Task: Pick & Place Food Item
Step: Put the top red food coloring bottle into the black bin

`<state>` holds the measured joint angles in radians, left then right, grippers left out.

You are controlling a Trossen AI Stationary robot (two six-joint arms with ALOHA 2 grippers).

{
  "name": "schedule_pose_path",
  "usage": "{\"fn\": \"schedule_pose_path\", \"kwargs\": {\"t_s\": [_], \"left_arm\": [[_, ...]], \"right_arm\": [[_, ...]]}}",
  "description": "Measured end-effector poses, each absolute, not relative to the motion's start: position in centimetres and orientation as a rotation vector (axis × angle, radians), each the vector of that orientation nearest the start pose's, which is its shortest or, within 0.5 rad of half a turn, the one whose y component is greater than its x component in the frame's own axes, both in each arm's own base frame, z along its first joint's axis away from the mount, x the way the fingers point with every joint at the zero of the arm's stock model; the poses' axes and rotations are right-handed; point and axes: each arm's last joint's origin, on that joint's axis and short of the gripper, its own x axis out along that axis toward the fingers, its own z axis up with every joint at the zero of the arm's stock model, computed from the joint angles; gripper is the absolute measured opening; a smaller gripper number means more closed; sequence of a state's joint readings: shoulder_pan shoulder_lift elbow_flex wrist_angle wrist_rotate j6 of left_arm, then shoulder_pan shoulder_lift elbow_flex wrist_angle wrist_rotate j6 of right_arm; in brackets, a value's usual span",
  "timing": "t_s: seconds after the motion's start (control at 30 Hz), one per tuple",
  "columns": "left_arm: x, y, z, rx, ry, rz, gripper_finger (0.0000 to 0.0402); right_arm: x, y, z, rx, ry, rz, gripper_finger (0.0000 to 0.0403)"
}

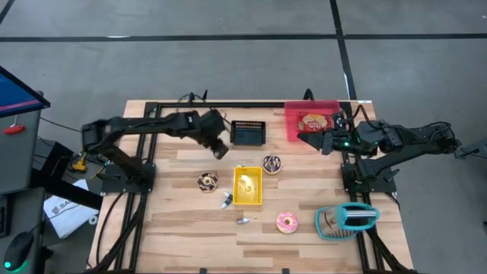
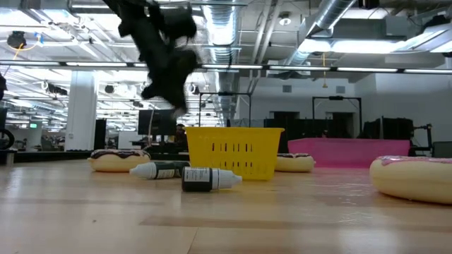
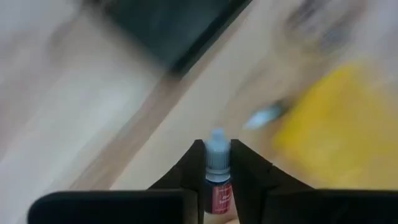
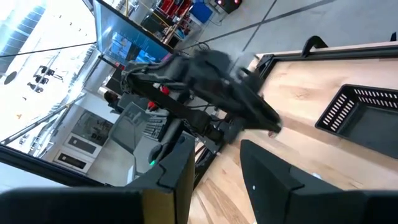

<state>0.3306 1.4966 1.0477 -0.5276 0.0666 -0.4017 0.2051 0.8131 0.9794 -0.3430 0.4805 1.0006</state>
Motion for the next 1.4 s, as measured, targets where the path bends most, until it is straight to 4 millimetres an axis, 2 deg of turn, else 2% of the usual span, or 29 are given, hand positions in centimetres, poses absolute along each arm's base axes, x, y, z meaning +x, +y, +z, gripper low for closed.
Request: {"fn": "schedule_pose_path", "kwargs": {"t_s": [0.07, 0.17, 0.33, 0.5, 0.6, 0.8, 1.2, 1.4], "left_arm": [[28.9, 9.9, 25.2, -0.598, 0.739, 0.419, 0.0040], [29.6, 11.3, 26.2, -0.691, 0.577, 0.416, 0.0040], [31.5, 13.7, 23.8, -0.810, 0.488, 0.470, 0.0040], [32.4, 15.3, 20.2, -0.882, 0.560, 0.561, 0.0040], [32.7, 16.0, 19.0, -0.884, 0.594, 0.614, 0.0040], [32.9, 16.6, 18.9, -0.870, 0.586, 0.656, 0.0040], [32.7, 16.9, 18.8, -0.847, 0.594, 0.656, 0.0079], [32.6, 16.8, 19.4, -0.837, 0.575, 0.649, 0.0106]], "right_arm": [[16.1, 2.0, 38.0, 0.928, 0.007, -0.330, 0.0122], [15.9, 1.8, 38.1, 0.920, -0.009, -0.343, 0.0122], [15.8, 1.8, 38.5, 0.890, -0.042, -0.326, 0.0122], [15.7, 1.6, 38.4, 0.880, -0.038, -0.341, 0.0122], [15.6, 1.6, 38.5, 0.875, -0.047, -0.345, 0.0122], [15.6, 1.6, 38.5, 0.866, -0.051, -0.354, 0.0122], [15.6, 1.6, 38.5, 0.858, -0.046, -0.355, 0.0122], [15.6, 1.6, 38.5, 0.857, -0.046, -0.355, 0.0122]]}}
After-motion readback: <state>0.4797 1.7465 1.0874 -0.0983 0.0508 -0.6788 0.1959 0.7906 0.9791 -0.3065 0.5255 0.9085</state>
